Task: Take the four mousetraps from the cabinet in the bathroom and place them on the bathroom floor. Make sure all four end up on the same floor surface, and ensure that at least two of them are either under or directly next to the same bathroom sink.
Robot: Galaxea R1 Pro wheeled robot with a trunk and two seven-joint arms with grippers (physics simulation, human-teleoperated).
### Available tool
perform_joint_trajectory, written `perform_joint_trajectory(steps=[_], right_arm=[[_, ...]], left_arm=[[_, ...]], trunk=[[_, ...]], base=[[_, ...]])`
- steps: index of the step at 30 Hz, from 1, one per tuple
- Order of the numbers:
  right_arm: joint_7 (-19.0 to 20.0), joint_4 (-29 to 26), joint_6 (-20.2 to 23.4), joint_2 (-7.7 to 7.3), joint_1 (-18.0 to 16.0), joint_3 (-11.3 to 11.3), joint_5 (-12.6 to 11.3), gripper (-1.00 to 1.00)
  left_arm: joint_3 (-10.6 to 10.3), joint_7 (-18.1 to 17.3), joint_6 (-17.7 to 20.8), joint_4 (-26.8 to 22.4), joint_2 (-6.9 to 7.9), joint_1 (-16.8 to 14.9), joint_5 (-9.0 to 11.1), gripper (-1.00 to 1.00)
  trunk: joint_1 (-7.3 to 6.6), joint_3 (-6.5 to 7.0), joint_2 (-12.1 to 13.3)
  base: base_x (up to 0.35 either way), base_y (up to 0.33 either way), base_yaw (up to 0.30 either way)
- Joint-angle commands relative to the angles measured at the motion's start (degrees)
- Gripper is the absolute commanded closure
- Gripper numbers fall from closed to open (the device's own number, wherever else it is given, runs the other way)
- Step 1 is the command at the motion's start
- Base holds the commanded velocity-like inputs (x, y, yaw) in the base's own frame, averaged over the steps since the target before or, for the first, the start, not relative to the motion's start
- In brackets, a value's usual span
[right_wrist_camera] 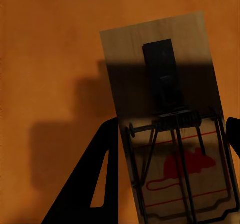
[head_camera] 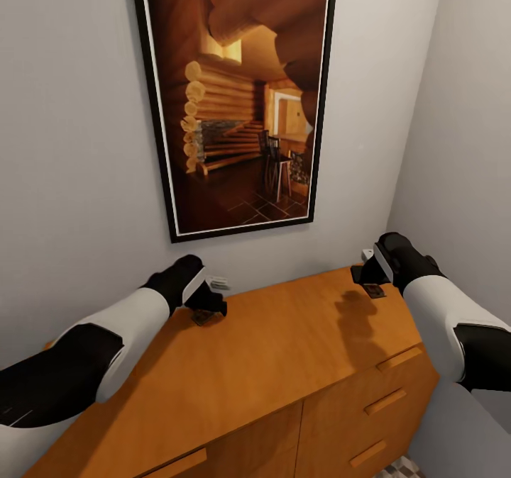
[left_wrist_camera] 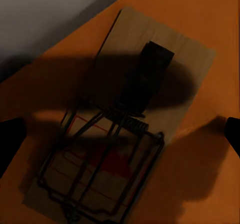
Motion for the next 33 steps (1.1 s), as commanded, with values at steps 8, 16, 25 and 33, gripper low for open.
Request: perform_joint_trajectory(steps=[8,16,25,33], right_arm=[[0.47,-0.07,0.2,-0.01,-0.03,-0.27,0.52,1.0],[0.47,-0.07,0.2,-0.01,-0.03,-0.27,0.52,1.0],[0.47,0.02,0.2,-0.01,-0.03,-0.27,0.52,1.0],[0.47,0.11,0.2,-0.09,-0.03,-0.27,0.52,1.0]], left_arm=[[-0.39,-0.39,0.12,1.73,-0.36,0.0,-0.57,-1.0],[-0.39,-0.36,0.1,2.9,-0.2,0.0,-0.83,-1.0],[-0.39,-0.32,0.09,3.27,-0.06,0.0,-0.87,1.0],[-0.39,-0.32,0.09,3.29,-0.05,0.0,-0.89,1.0]], trunk=[[0.01,-0.09,-0.03],[0.01,-0.09,-0.03],[0.01,-0.09,-0.03],[0.01,-0.09,-0.03]], base=[[0.0,0.0,0.0],[0.0,0.0,0.0],[0.0,0.0,0.0],[0.0,0.0,0.0]])
